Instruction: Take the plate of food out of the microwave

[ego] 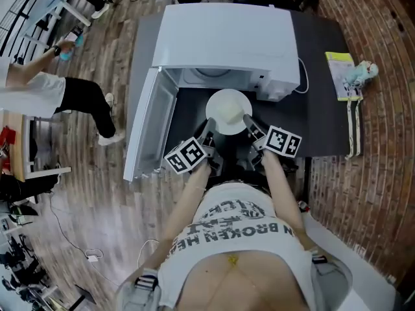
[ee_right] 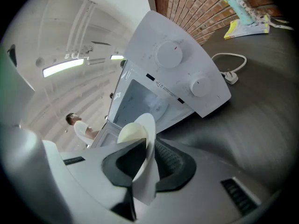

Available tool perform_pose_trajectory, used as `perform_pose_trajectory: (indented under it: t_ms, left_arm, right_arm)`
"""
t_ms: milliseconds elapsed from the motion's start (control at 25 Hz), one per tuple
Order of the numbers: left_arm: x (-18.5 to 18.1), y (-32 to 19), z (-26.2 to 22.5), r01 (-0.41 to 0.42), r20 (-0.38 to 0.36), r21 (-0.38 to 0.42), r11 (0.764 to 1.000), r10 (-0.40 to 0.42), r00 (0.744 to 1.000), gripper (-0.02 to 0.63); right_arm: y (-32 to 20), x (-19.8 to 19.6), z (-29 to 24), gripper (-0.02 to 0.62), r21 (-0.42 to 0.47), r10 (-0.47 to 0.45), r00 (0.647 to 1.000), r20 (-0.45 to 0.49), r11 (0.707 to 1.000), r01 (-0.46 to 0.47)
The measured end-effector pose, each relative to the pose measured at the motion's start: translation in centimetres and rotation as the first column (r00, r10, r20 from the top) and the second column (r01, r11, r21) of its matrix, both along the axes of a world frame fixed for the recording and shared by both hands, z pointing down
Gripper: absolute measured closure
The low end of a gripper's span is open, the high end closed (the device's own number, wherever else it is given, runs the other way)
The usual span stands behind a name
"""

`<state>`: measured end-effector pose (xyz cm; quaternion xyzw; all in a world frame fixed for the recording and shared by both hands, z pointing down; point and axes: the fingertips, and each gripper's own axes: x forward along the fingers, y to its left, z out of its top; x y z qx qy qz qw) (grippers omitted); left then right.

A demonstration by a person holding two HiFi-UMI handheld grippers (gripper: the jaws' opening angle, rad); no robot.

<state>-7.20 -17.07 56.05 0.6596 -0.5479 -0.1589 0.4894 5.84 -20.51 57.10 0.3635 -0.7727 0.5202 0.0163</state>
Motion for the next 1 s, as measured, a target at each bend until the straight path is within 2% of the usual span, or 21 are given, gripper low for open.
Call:
perform_pose_trajectory:
  t_ms: [480,640,1000]
  left_arm:
    - [2.4,5.2,-0.7,0.073,0.011,0.002,0.997,-0.073,0.997,0.569]
    - [2.5,6.7,-0.3,0.088,0.037,-0.004,0.996,-0.088,0.995,0.569]
    - [1.7,7.4,-1.1,0.083,0.008,0.016,0.996,-0.083,0.997,0.569]
  right_arm:
    - [4.4,2.2,-0.5,0.540,0.000,-0.068,0.998,0.017,0.998,0.068]
    - [5.4,2.5,-0.6,0.540,0.004,-0.077,0.997,0.025,0.997,0.077]
    - [6.4,1.4,-1.0,0.540,0.015,-0.077,0.997,0.022,0.997,0.076]
